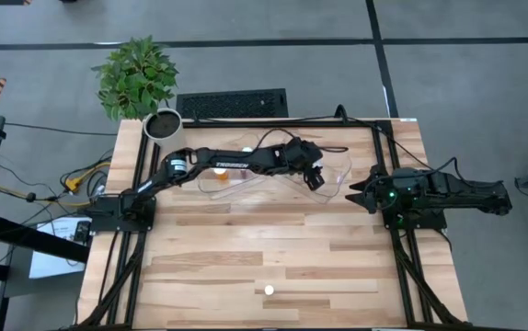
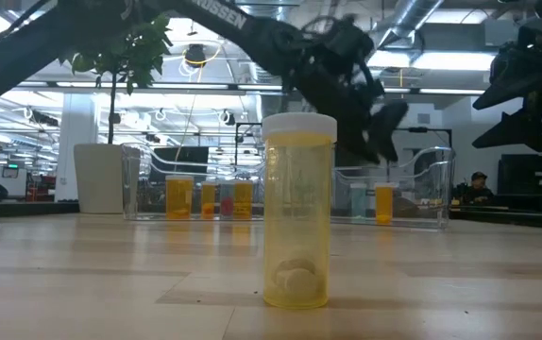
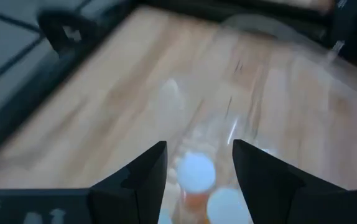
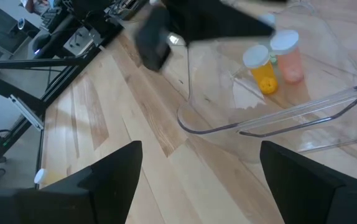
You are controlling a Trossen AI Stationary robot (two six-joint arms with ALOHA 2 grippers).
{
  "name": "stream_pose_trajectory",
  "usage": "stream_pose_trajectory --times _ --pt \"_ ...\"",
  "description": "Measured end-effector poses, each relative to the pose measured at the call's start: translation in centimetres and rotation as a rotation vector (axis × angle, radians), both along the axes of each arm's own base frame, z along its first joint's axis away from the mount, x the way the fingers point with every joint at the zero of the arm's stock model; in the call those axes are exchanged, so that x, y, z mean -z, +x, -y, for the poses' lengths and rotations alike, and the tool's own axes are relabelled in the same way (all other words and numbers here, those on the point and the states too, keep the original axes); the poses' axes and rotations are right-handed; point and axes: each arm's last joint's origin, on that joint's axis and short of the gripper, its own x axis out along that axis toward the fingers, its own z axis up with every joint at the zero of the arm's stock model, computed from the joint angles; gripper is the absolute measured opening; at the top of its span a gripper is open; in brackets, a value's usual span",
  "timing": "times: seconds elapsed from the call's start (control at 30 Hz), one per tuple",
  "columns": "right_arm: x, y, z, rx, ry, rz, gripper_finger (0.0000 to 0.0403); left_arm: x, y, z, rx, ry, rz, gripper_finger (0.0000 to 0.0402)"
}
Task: Pick and place medicine bottles into bin by pill shape (circle, oval)
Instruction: Put the yellow tablet bottle into the right transparent bin
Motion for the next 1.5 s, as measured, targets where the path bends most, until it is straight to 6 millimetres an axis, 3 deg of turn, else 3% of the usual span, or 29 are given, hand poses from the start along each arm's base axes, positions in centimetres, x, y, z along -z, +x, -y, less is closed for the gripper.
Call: stream_pose_trajectory --times 0.2,0.33,0.5,0.67,0.87,1.07,1.27,1.5 --pt "0.0 0.0 0.0 0.000 0.000 0.000 0.0333 -4.5 -1.1 0.5 0.018 0.032 0.054 0.0177" --pt "0.0 0.0 0.0 0.000 0.001 0.000 0.0333 -8.6 -2.6 2.1 0.110 -0.007 0.088 0.0177" --pt "0.0 0.0 0.0 0.001 0.002 -0.001 0.0333 -12.4 -5.4 7.1 0.397 -0.116 0.009 0.0177" --pt "0.0 0.0 0.0 0.001 0.003 -0.001 0.0333 -14.2 -9.0 13.5 0.604 -0.140 -0.177 0.0177" --pt "0.0 0.0 0.0 0.001 0.003 -0.002 0.0333 -14.1 -11.9 21.7 0.742 -0.160 -0.319 0.0177" --pt "0.0 0.0 0.0 0.002 0.003 -0.002 0.0333 -11.2 -14.1 28.1 0.748 -0.128 -0.392 0.0177" --pt "0.0 0.0 0.0 0.002 0.004 -0.002 0.0333 -8.9 -14.4 30.7 0.808 -0.133 -0.273 0.0177" --pt "0.1 0.0 0.0 0.005 0.010 -0.005 0.0333 -3.8 -14.2 31.6 0.924 -0.204 -0.102 0.0177"
